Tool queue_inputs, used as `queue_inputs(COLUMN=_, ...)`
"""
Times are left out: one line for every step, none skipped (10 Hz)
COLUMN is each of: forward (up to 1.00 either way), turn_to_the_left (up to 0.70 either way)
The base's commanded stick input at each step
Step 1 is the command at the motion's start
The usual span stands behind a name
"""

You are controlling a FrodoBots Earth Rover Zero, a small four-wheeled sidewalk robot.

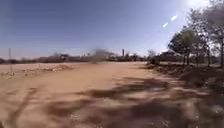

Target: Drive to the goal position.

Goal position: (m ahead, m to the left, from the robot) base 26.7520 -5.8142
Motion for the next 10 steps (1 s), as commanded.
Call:
queue_inputs(forward=1.00, turn_to_the_left=0.00)
queue_inputs(forward=1.00, turn_to_the_left=0.00)
queue_inputs(forward=1.00, turn_to_the_left=0.00)
queue_inputs(forward=1.00, turn_to_the_left=0.00)
queue_inputs(forward=1.00, turn_to_the_left=0.00)
queue_inputs(forward=1.00, turn_to_the_left=0.00)
queue_inputs(forward=1.00, turn_to_the_left=0.00)
queue_inputs(forward=1.00, turn_to_the_left=0.00)
queue_inputs(forward=1.00, turn_to_the_left=0.00)
queue_inputs(forward=1.00, turn_to_the_left=0.00)
